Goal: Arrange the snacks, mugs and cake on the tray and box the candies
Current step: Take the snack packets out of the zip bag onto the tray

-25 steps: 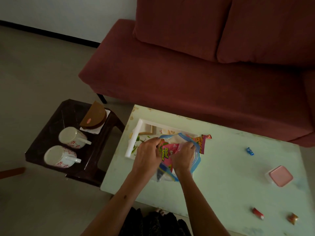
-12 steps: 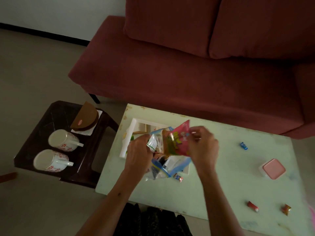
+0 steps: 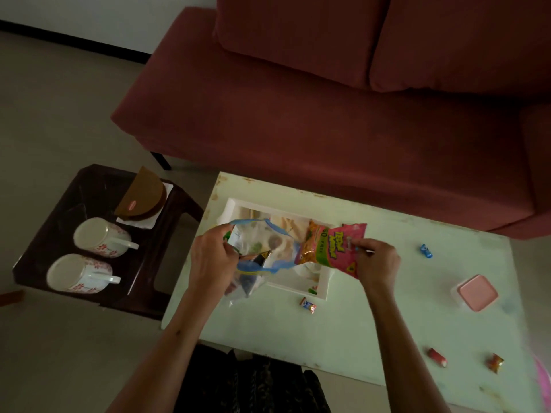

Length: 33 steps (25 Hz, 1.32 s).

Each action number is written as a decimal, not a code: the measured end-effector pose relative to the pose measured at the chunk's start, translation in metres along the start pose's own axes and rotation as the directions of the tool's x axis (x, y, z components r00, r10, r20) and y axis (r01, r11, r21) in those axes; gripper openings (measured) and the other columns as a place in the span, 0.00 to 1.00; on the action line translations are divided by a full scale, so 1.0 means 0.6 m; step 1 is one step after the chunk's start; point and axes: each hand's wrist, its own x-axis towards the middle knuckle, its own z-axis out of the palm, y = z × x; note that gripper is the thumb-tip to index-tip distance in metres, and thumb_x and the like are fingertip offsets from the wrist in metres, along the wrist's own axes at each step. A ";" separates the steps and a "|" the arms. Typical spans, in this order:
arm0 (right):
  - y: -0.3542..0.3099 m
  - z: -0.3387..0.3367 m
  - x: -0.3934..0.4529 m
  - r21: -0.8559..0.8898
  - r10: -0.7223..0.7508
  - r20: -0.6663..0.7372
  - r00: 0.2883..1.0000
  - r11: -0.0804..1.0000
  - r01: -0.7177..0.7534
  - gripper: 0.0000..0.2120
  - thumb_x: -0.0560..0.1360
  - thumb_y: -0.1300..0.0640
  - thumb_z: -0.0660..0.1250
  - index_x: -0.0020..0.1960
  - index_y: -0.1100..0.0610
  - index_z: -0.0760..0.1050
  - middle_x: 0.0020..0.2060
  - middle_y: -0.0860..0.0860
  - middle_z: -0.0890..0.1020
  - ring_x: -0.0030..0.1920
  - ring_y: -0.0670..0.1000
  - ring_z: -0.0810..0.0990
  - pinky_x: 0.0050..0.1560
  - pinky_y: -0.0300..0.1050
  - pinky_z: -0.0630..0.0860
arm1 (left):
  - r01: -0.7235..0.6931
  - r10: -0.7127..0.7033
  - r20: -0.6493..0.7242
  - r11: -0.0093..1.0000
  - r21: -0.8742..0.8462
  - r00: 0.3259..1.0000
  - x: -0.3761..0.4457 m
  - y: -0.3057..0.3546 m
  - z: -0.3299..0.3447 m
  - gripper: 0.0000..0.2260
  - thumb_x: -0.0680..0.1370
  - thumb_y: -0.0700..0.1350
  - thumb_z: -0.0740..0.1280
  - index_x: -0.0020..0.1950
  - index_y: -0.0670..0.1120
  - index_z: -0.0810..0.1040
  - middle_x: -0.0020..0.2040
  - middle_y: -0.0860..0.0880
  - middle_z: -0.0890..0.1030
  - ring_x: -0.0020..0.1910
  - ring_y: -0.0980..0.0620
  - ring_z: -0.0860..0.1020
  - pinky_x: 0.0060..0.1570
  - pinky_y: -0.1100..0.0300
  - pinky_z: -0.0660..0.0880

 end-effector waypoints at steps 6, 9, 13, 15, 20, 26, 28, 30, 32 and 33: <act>0.107 0.115 0.018 -0.037 0.185 0.071 0.980 0.983 -0.182 0.10 0.71 0.65 0.67 0.47 0.58 0.85 0.47 0.58 0.86 0.48 0.60 0.81 0.43 0.42 0.70 | 0.041 -0.039 -0.034 0.999 0.032 0.999 -0.004 -0.015 -0.010 0.17 0.72 0.31 0.63 0.60 0.40 0.77 0.51 0.37 0.83 0.52 0.40 0.79 0.57 0.48 0.73; 0.146 0.142 0.027 -0.101 0.250 0.132 0.959 0.966 -0.238 0.10 0.72 0.65 0.67 0.48 0.58 0.85 0.50 0.57 0.85 0.52 0.59 0.80 0.46 0.41 0.71 | 0.046 -0.045 -0.024 0.998 0.042 0.999 -0.007 -0.019 -0.015 0.18 0.72 0.31 0.63 0.60 0.41 0.77 0.45 0.37 0.83 0.47 0.38 0.80 0.54 0.50 0.73; 0.184 0.152 0.044 -0.180 0.294 0.191 0.937 0.949 -0.261 0.10 0.73 0.63 0.67 0.51 0.60 0.83 0.52 0.58 0.84 0.54 0.61 0.79 0.52 0.46 0.75 | 0.018 -0.018 -0.001 0.999 0.033 1.000 -0.017 -0.018 -0.012 0.17 0.70 0.31 0.63 0.57 0.42 0.79 0.40 0.38 0.83 0.42 0.38 0.80 0.48 0.54 0.73; 0.195 0.145 0.055 -0.222 0.308 0.218 0.926 0.940 -0.261 0.10 0.74 0.60 0.67 0.54 0.59 0.83 0.54 0.59 0.83 0.55 0.62 0.79 0.53 0.46 0.75 | -0.005 0.006 -0.006 1.000 0.021 1.000 -0.021 -0.015 -0.010 0.17 0.70 0.30 0.63 0.57 0.42 0.79 0.41 0.39 0.84 0.42 0.39 0.81 0.47 0.55 0.74; 0.113 0.092 0.044 -0.054 0.239 0.042 0.970 0.970 -0.237 0.14 0.74 0.58 0.67 0.58 0.58 0.78 0.55 0.59 0.83 0.55 0.59 0.80 0.56 0.50 0.75 | -0.082 0.082 -0.008 0.997 0.005 0.997 -0.034 -0.003 -0.002 0.17 0.70 0.30 0.64 0.57 0.41 0.79 0.47 0.41 0.84 0.45 0.43 0.82 0.46 0.63 0.70; -0.035 0.091 -0.094 -0.085 -0.107 0.467 0.878 0.983 0.165 0.14 0.71 0.47 0.66 0.34 0.55 0.79 0.30 0.53 0.83 0.32 0.44 0.79 0.38 0.38 0.73 | -0.128 0.129 0.047 0.991 -0.026 0.991 -0.052 0.019 0.005 0.17 0.72 0.32 0.64 0.60 0.40 0.77 0.55 0.41 0.82 0.53 0.44 0.81 0.57 0.56 0.73; -0.043 0.139 -0.112 -0.348 0.080 0.662 0.745 0.913 0.211 0.17 0.74 0.47 0.64 0.39 0.62 0.77 0.42 0.60 0.83 0.46 0.54 0.82 0.49 0.44 0.75 | -0.157 0.160 0.052 0.986 -0.059 0.986 -0.061 0.029 0.004 0.18 0.71 0.32 0.66 0.60 0.39 0.77 0.55 0.41 0.82 0.55 0.43 0.80 0.58 0.55 0.73; -0.035 0.173 -0.117 -0.436 0.193 0.700 0.688 0.878 0.197 0.16 0.76 0.52 0.62 0.35 0.60 0.69 0.47 0.64 0.80 0.56 0.60 0.80 0.50 0.46 0.71 | -0.184 0.188 0.049 0.980 -0.074 0.981 -0.066 0.034 0.003 0.17 0.70 0.32 0.68 0.59 0.38 0.77 0.55 0.40 0.82 0.55 0.43 0.80 0.57 0.55 0.73; -0.022 0.193 -0.113 -0.400 0.269 0.652 0.709 0.916 0.020 0.09 0.73 0.56 0.66 0.39 0.59 0.69 0.48 0.64 0.78 0.54 0.60 0.80 0.50 0.49 0.72 | -0.198 0.202 0.053 0.978 -0.066 0.978 -0.069 0.035 0.003 0.17 0.71 0.33 0.67 0.59 0.39 0.77 0.56 0.41 0.82 0.55 0.45 0.80 0.57 0.57 0.73; -0.019 0.198 -0.113 -0.348 0.287 0.614 0.735 0.935 -0.073 0.07 0.71 0.60 0.67 0.42 0.61 0.70 0.45 0.63 0.77 0.52 0.61 0.80 0.49 0.50 0.73 | -0.198 0.201 0.058 0.978 -0.066 0.978 -0.070 0.033 0.002 0.16 0.72 0.33 0.66 0.60 0.40 0.77 0.56 0.42 0.82 0.55 0.46 0.80 0.58 0.57 0.73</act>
